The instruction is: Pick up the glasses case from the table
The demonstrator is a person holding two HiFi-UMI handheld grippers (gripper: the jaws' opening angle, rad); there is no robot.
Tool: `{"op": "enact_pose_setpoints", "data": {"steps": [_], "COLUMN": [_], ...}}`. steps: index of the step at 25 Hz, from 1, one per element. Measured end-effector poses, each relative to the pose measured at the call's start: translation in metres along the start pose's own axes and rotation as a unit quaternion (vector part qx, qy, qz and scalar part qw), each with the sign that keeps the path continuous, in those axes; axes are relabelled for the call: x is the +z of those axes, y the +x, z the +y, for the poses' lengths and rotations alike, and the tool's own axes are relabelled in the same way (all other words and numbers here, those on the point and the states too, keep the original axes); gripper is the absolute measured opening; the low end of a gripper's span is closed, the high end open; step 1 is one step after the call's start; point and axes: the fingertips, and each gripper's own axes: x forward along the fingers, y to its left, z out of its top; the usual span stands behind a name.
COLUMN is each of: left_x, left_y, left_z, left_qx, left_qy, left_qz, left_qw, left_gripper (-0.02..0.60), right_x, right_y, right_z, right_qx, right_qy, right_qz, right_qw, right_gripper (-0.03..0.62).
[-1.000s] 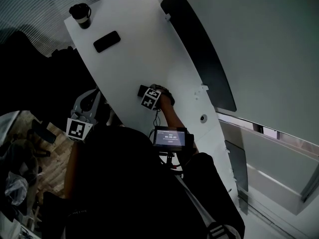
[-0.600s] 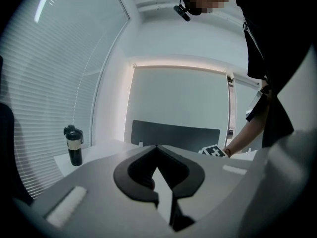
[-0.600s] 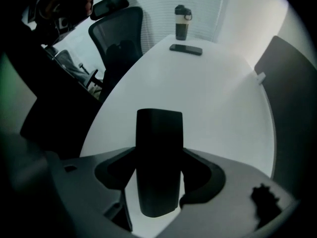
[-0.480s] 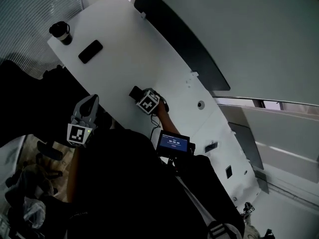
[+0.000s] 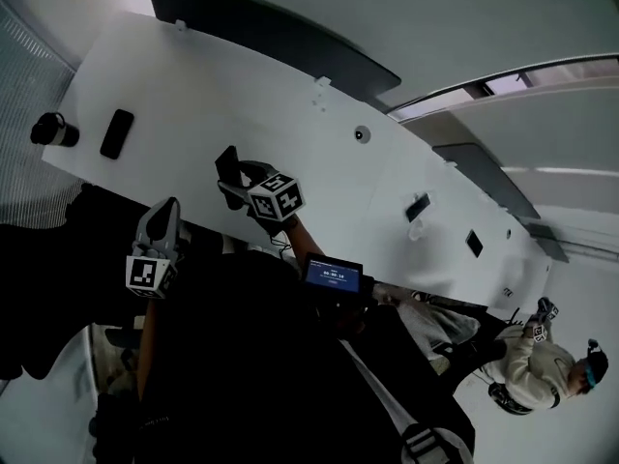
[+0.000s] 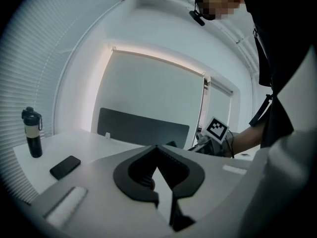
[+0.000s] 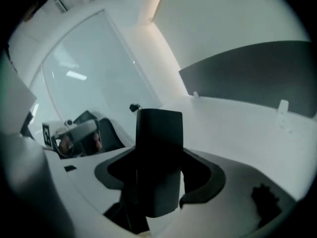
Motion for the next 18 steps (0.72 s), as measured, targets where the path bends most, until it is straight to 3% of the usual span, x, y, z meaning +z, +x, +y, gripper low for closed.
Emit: {"op": "enact_pose_setpoints", "data": {"steps": [2, 4, 6, 8, 9, 10, 11, 18], "left_x": [-0.005, -0.011, -0.013, -0.012, -0.013, -0.015, -0.017, -0.020], "left_y": [0.010, 0.018, 0.026, 0.035, 0.039, 0.042, 0.044, 0.054], "left_z": [-0.013, -0.027, -0.042, -0.057, -0.064, -0.069, -0.075, -0.112], "left_qx": [-0.032, -0.060, -0.086, -0.112, -0.123, -0.134, -0.143, -0.182], "left_qy": [-0.001, 0.000, -0.002, -0.005, 0.000, 0.008, 0.015, 0.027], "left_qz": [0.010, 0.022, 0.029, 0.034, 0.037, 0.041, 0.045, 0.063], "left_qw": [0.9994, 0.9980, 0.9959, 0.9932, 0.9917, 0.9901, 0.9886, 0.9809], "left_gripper": [0.009, 0.008, 0.009, 0.009, 0.009, 0.009, 0.009, 0.009], "right_x": [0.008, 0.016, 0.024, 0.025, 0.023, 0.018, 0.012, -0.009], "right_y": [-0.024, -0.053, -0.085, -0.117, -0.131, -0.142, -0.151, -0.190], "right_z": [0.001, 0.002, -0.002, -0.011, -0.016, -0.020, -0.022, -0.017], "right_qx": [-0.001, 0.016, 0.047, 0.071, 0.075, 0.073, 0.066, 0.050], "right_qy": [0.048, 0.111, 0.196, 0.275, 0.300, 0.315, 0.320, 0.320], "right_qz": [-0.065, -0.147, -0.246, -0.336, -0.369, -0.389, -0.399, -0.430], "right_qw": [0.997, 0.983, 0.948, 0.898, 0.877, 0.863, 0.856, 0.842], "right_gripper": [0.302, 0.302, 0.302, 0.302, 0.302, 0.302, 0.302, 0.302]}}
